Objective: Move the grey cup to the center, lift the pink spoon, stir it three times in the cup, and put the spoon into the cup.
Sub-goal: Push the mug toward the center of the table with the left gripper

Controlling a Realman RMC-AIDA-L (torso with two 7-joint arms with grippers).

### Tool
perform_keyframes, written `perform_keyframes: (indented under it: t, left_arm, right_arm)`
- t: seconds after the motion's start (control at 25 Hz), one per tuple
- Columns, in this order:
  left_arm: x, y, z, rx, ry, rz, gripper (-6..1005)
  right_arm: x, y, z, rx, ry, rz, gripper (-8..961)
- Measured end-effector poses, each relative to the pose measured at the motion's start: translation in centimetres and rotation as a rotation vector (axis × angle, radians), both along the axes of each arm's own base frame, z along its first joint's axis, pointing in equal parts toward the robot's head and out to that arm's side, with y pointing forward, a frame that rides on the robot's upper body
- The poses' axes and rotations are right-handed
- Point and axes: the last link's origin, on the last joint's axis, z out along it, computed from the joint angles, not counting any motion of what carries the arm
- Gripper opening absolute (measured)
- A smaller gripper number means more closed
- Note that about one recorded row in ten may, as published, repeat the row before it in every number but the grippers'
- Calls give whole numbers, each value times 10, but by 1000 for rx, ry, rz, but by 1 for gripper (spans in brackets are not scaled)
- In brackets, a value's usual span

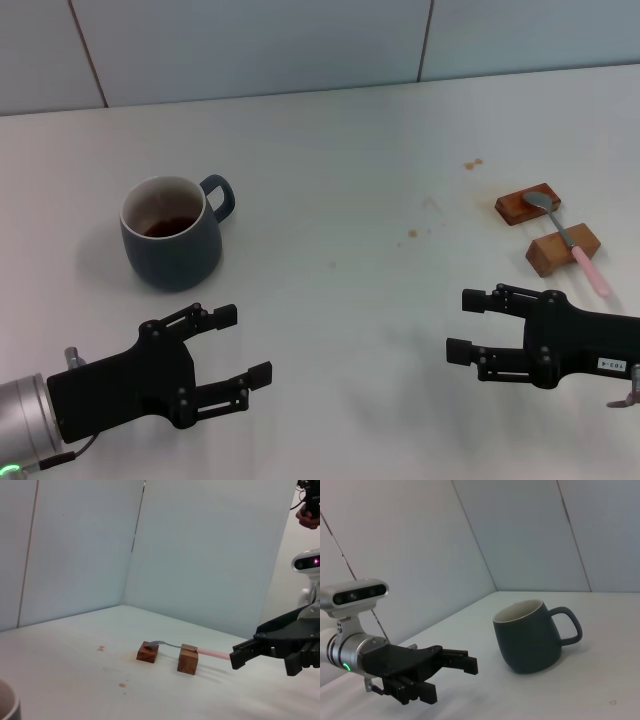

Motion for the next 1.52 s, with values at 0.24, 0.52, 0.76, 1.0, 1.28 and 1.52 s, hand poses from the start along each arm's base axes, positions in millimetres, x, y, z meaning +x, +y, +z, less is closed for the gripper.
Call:
perform_keyframes:
  t: [0.24, 0.52, 0.76, 1.0, 1.28, 1.52]
  left_arm:
    - [0, 0, 0, -1, 1, 0, 828]
    - [1, -2, 3, 10, -20, -16, 791]
    - [-19, 5, 55, 484, -90, 20, 760]
    - [-45, 19, 58, 918, 84, 180, 612]
    - [-46, 44, 29, 1042, 454, 143, 409]
    - [-39, 55, 9, 1006, 595, 82, 204]
  right_arm:
    - [0, 0, 0, -1, 1, -1, 829]
    - [-1, 0, -1, -1, 2, 1, 829]
    - [-2, 0, -3, -4, 7, 5, 830]
    - [-2, 0, -3, -6, 9, 4, 830]
    - [-2, -1, -5, -12, 17, 2, 830]
    - [-3, 0, -6, -14, 19, 4, 830]
